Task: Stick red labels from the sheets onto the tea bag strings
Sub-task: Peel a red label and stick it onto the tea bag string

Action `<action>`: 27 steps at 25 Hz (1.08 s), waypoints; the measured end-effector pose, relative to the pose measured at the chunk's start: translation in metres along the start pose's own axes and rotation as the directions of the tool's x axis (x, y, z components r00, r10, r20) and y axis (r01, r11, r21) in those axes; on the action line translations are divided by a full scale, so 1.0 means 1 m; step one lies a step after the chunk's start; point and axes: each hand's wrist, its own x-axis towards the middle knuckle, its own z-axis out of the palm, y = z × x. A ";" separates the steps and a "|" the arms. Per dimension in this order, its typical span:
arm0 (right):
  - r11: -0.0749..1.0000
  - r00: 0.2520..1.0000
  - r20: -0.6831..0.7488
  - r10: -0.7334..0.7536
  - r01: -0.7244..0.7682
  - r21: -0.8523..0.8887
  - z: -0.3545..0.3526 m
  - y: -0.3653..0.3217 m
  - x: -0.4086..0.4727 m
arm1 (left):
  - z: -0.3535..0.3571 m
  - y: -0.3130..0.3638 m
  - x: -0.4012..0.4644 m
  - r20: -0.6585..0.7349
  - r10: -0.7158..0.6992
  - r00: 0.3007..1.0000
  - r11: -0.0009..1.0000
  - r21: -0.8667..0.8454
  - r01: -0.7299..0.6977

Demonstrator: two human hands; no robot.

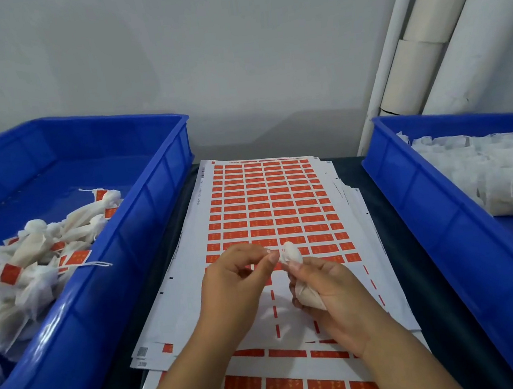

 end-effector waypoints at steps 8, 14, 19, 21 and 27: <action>0.977 0.991 0.125 -0.045 0.070 -0.200 -0.020 -0.009 0.001 | -0.012 0.017 0.012 -0.207 -0.078 0.975 0.997 -0.011 0.078; 0.989 0.899 0.434 -0.067 0.117 -0.089 -0.017 -0.020 -0.007 | -0.016 0.042 0.005 0.044 0.067 0.997 0.995 0.077 -0.071; 0.990 0.847 0.515 -0.131 0.082 0.117 0.004 -0.028 -0.006 | -0.015 0.045 0.006 0.150 0.165 0.975 0.984 0.047 -0.174; 0.986 0.896 0.428 -0.117 0.055 0.156 0.000 -0.027 -0.001 | -0.018 0.037 0.010 0.163 0.159 0.974 0.983 0.069 -0.172; 0.837 0.989 -0.076 -0.127 0.066 -0.544 -0.007 -0.015 0.019 | -0.008 -0.028 0.015 0.245 -0.167 0.955 0.706 0.706 -0.058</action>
